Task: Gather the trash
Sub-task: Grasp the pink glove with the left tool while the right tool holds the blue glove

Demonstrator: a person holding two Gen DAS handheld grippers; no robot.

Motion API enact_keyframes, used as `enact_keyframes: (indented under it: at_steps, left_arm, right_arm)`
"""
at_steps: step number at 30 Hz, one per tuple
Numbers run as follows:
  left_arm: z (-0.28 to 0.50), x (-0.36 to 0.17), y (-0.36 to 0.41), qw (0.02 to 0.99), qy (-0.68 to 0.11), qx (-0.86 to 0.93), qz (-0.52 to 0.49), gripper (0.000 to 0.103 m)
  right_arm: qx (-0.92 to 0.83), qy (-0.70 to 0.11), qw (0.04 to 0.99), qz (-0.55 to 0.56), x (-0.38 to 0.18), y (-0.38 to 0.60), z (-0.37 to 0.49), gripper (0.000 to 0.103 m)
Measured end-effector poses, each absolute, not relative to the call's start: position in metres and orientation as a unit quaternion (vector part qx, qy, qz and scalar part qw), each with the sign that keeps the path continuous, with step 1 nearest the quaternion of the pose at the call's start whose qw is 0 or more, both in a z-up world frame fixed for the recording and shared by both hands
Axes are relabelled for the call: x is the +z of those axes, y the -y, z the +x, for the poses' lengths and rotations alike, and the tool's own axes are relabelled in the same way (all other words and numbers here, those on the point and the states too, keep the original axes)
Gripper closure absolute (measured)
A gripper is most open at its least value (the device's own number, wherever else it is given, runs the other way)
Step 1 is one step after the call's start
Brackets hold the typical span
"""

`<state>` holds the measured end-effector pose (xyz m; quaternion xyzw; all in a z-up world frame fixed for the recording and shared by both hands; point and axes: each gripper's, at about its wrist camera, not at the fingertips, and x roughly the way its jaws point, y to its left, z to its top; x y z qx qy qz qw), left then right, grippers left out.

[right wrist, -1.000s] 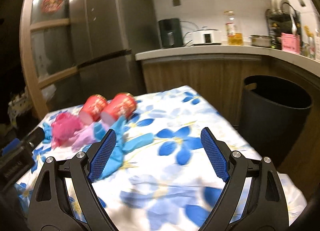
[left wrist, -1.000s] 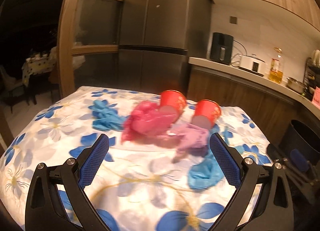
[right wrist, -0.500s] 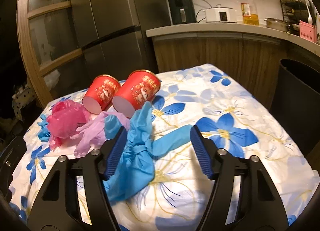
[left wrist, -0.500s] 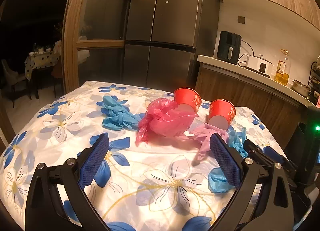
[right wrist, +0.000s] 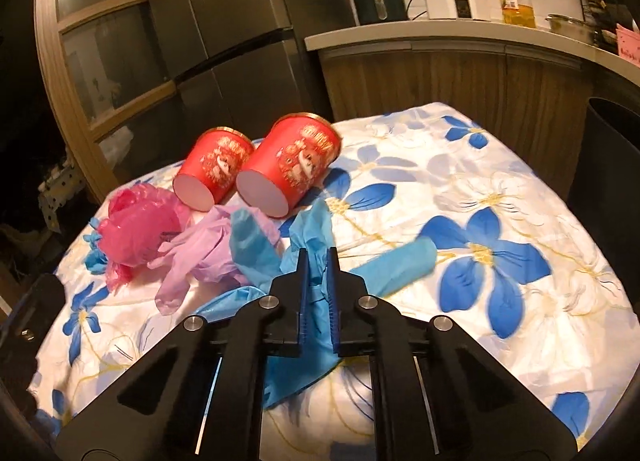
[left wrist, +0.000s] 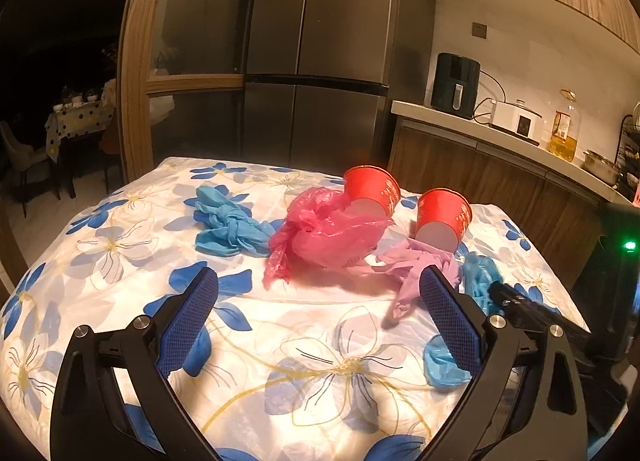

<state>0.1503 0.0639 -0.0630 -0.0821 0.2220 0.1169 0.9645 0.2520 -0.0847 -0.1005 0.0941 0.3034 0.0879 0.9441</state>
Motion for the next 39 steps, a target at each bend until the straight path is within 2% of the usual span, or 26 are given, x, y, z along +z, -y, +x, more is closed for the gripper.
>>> enact_keyframes:
  at_steps: [9, 18, 25, 28, 32, 34, 39]
  left_arm:
    - [0.166, -0.065, -0.034, 0.967, -0.228, 0.089, -0.068, 0.007]
    - [0.21, -0.076, 0.009, 0.964, -0.253, 0.077, -0.04, 0.007]
    - [0.242, -0.087, 0.019, 0.953, -0.29, 0.076, -0.052, 0.013]
    - [0.249, -0.091, 0.023, 0.948, -0.304, 0.075, -0.049, 0.027]
    - [0.256, -0.097, 0.025, 0.943, -0.322, 0.071, -0.044, 0.04]
    - [0.258, -0.1, 0.025, 0.94, -0.331, 0.073, -0.045, 0.054]
    - [0.262, -0.104, 0.02, 0.935, -0.344, 0.07, -0.057, 0.077]
  right_arm:
    - [0.045, -0.23, 0.967, 0.096, -0.068, 0.133, 0.207, 0.096]
    - [0.028, -0.195, 0.974, 0.114, -0.046, 0.174, 0.182, 0.096]
    - [0.019, -0.179, 0.976, 0.121, -0.037, 0.195, 0.174, 0.096]
    - [0.015, -0.175, 0.977, 0.125, -0.034, 0.202, 0.173, 0.096]
    - [0.011, -0.171, 0.977, 0.126, -0.032, 0.208, 0.171, 0.096]
    - [0.01, -0.17, 0.977, 0.126, -0.031, 0.209, 0.169, 0.096]
    - [0.01, -0.169, 0.978, 0.126, -0.031, 0.209, 0.168, 0.096]
